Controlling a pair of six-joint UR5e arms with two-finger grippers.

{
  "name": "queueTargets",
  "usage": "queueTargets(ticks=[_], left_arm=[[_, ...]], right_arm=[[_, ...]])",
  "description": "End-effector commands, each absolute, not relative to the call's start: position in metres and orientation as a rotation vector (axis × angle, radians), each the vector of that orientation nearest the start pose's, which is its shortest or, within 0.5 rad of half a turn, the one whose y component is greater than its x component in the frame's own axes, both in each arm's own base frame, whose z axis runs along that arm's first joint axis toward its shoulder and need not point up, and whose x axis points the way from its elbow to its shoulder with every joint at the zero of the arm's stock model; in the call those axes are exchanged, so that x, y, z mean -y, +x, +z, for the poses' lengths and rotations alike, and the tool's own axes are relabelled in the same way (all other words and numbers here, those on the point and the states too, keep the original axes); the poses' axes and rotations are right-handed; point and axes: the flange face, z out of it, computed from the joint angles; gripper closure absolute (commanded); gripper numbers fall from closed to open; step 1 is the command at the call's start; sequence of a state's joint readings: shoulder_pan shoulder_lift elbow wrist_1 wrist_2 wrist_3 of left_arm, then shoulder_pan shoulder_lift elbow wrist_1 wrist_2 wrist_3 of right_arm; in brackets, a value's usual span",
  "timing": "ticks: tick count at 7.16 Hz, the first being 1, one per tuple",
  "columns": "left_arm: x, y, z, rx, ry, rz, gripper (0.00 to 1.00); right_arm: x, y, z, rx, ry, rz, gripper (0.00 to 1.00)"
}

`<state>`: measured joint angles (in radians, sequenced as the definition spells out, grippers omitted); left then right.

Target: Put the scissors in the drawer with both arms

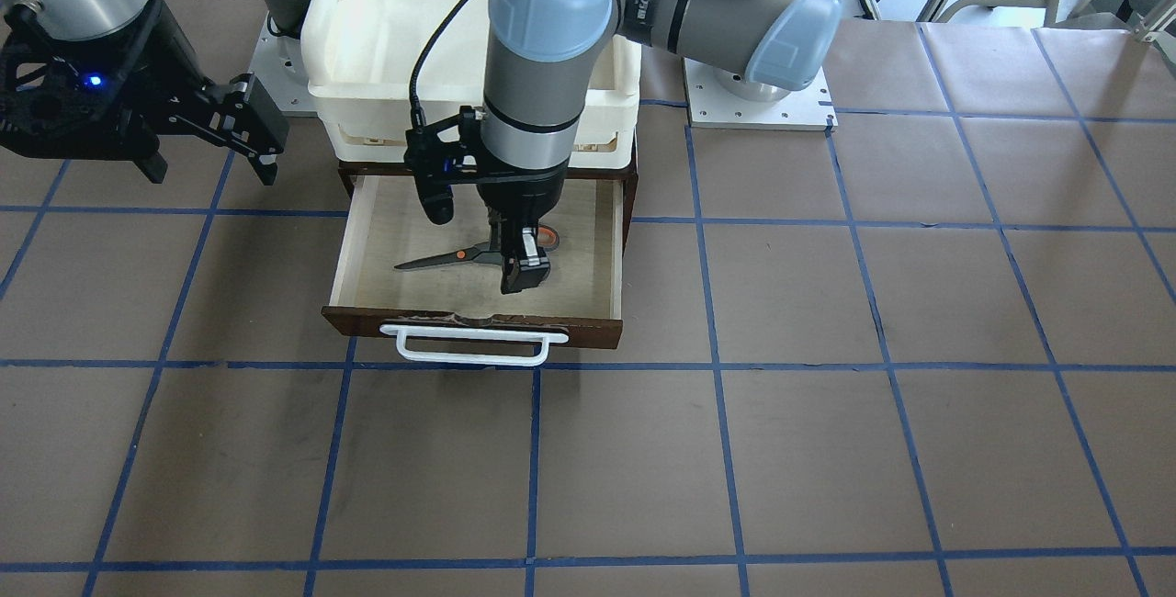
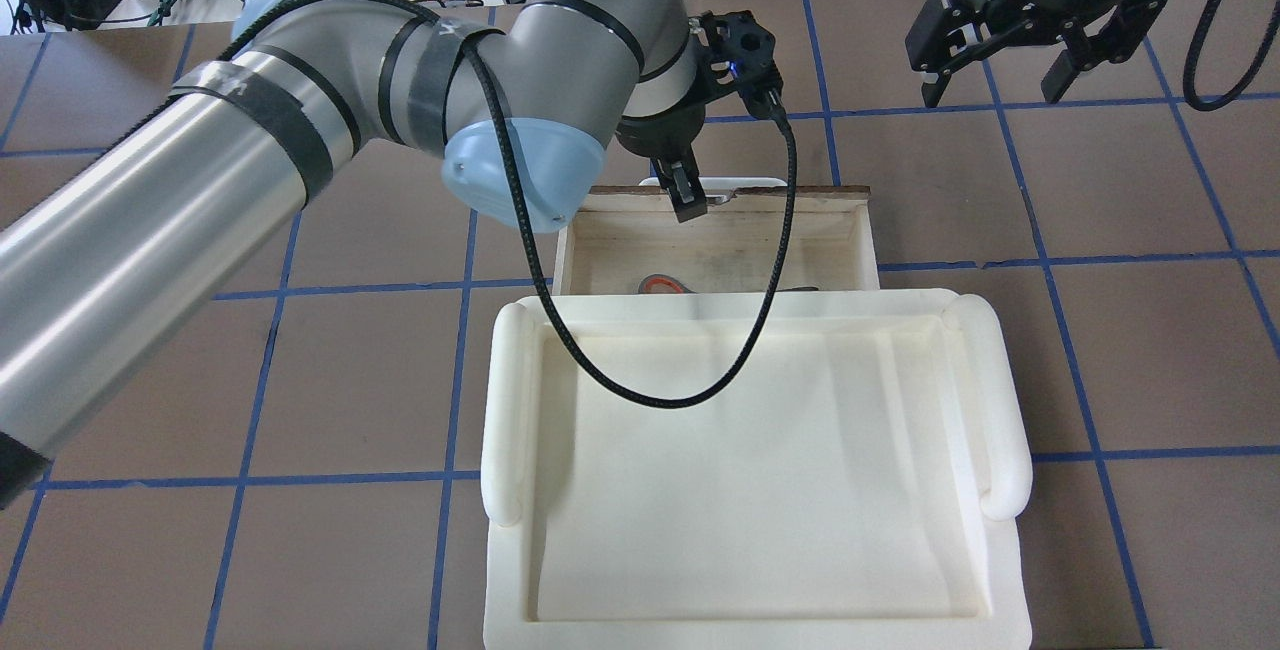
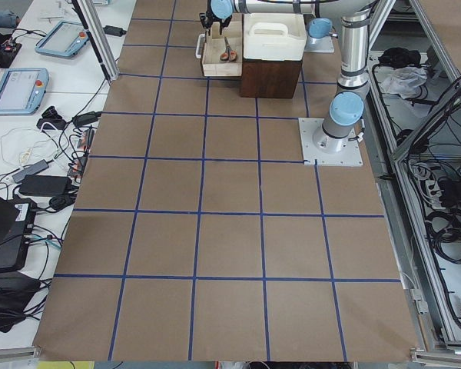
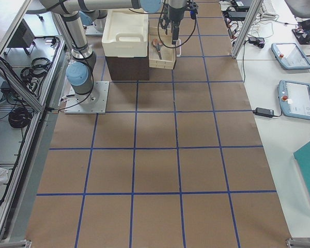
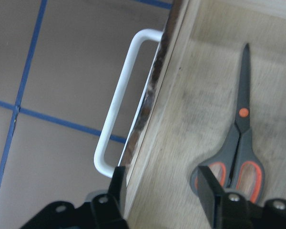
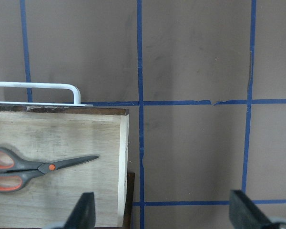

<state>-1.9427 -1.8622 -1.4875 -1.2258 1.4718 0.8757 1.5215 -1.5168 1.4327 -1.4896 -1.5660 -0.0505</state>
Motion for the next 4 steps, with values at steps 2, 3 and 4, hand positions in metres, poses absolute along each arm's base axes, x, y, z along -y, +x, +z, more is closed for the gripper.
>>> queueTargets(ticks=[2, 3, 4], left_arm=[[0.544, -0.230, 0.432, -2.808, 1.601, -0.059, 0.38], [0.550, -0.195, 0.448, -2.847, 1.511, -0.098, 0.34], [0.555, -0.159, 0.457, -2.884, 1.412, -0.120, 0.30]], right_arm=[[0.515, 0.121, 0.522, -3.143, -0.036, -0.007, 0.00], [0.515, 0.121, 0.521, -3.143, -0.039, -0.005, 0.00], [0.516, 0.120, 0.521, -3.144, -0.036, -0.002, 0.00]])
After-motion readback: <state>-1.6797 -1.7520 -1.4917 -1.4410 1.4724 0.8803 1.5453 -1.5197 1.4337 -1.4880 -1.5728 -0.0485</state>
